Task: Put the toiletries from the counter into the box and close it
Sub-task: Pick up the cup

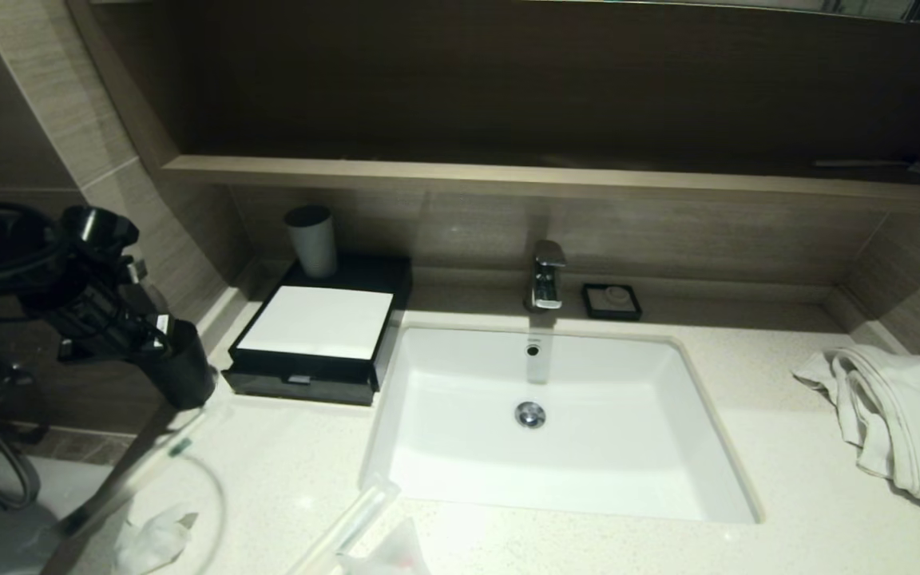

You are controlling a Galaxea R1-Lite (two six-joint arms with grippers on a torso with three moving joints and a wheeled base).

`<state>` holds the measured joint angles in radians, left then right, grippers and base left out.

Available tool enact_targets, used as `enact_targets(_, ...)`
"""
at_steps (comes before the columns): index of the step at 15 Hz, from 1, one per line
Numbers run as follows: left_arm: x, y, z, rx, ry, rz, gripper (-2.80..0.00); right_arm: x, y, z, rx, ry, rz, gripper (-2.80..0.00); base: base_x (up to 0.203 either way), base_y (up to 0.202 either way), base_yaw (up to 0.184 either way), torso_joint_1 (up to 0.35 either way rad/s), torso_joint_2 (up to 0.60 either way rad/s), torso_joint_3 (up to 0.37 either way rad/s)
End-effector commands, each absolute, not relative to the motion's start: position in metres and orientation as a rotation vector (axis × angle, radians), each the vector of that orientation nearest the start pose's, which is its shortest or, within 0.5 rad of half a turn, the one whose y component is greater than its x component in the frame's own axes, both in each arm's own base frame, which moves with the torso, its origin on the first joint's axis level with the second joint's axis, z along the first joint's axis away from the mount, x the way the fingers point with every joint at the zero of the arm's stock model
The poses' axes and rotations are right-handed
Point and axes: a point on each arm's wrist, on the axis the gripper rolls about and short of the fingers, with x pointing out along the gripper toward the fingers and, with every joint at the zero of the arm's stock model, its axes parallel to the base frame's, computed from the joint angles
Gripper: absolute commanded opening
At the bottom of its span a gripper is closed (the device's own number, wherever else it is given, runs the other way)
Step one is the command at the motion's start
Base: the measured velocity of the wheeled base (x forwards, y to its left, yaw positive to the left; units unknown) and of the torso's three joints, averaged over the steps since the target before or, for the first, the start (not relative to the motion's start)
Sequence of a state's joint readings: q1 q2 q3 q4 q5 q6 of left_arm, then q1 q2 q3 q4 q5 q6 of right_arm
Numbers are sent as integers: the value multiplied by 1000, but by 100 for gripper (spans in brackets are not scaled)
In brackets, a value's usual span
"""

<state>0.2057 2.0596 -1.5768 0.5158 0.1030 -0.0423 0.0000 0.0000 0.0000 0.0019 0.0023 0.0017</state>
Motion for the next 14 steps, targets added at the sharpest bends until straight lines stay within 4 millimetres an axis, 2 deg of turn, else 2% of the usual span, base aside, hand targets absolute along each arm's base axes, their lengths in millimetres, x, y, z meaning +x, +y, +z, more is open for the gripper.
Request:
enact_targets(1, 375, 81, 166, -91, 999, 305, -280, -23, 0, 75, 2, 2, 3, -280, 0, 0, 0, 0, 0, 0)
enact_targets(3, 371, 81, 175, -94, 978, 306, -280, -23, 0, 75, 2, 2, 3, -280, 0, 0, 0, 0, 0, 0)
enact_targets(7, 351, 81, 206, -130, 899, 260, -280, -23, 0, 75, 2, 2, 3, -280, 0, 0, 0, 0, 0, 0)
enact_targets(14, 340, 79, 225, -164, 842, 250, -280, -23, 0, 75, 2, 2, 2, -280, 0, 0, 0, 0, 0, 0)
